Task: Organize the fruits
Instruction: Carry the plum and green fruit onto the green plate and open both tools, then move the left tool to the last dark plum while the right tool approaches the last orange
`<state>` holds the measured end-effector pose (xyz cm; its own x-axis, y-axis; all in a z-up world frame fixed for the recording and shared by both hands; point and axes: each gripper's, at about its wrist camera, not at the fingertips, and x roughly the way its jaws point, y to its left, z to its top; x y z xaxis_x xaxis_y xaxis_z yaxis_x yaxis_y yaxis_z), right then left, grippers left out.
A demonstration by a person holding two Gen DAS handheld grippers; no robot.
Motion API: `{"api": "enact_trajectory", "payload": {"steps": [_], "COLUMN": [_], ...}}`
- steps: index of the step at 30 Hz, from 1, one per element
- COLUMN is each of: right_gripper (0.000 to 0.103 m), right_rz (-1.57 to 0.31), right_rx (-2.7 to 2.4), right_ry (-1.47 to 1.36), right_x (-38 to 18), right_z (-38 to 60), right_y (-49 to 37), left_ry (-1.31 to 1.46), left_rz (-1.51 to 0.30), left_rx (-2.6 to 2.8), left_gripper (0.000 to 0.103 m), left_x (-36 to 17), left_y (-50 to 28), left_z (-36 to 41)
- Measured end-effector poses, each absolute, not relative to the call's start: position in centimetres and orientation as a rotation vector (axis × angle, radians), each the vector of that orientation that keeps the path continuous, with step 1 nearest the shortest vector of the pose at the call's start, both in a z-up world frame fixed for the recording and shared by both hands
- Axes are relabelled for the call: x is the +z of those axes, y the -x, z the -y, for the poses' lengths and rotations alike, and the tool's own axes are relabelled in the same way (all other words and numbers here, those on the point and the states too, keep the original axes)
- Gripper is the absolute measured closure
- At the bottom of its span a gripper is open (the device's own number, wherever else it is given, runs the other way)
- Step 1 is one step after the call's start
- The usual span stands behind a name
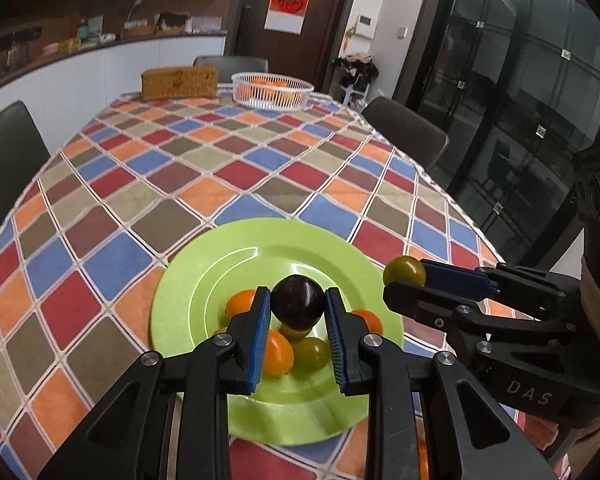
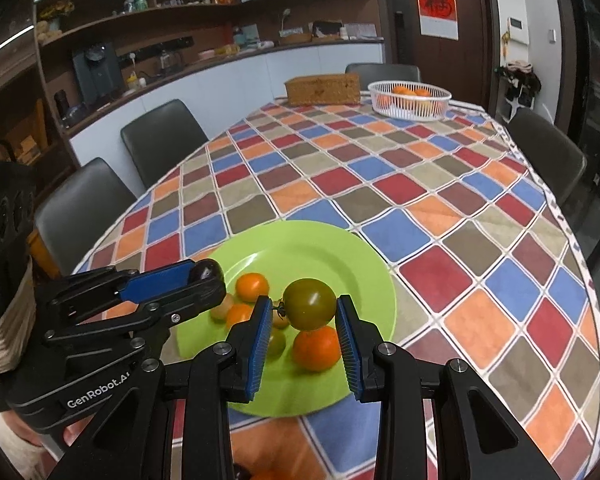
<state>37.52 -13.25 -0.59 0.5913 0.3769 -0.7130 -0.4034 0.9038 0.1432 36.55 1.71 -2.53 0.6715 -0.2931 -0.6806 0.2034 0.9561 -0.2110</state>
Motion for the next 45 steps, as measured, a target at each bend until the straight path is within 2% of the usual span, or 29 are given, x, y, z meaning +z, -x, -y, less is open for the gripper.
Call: {"api": "enact_trajectory", "payload": {"steps": [11, 21, 35, 43, 45], "right_gripper": [0.069, 0.066, 0.066, 0.066, 0.061], "right_rz": [-0.905, -0.903, -0.788, -0.707, -0.693], "right_rx": [0.439, 0.429, 0.464, 0.484, 0.486], "right_ry": [0.009, 0.006, 0.054, 0.060, 0.054], "right_x": [-3.4, -3.3, 0.2, 2.6, 3.0], "right_z": [13.0, 13.5, 14.0, 14.9, 15.2], "right_y": [-40.3, -39.9, -34.2, -29.4, -28.3], "left_ry": [0.100, 0.059, -0.019, -0.060, -0.065], "left_rz": [-0.856, -0.836, -0.721, -0.637, -0.626], "left_rx": [-0.263, -0.248, -0.224, -0.222, -0.223], "left_gripper": [0.076, 0.072, 0.070, 0.062, 0.058], "left_x": [-4.5, -4.2, -0.2, 2.0, 2.2], "left_y": [-39.5, -38.7, -31.7, -26.6, -25.5], "left_z": [-1.7, -1.5, -1.0, -0.2, -0.1]}}
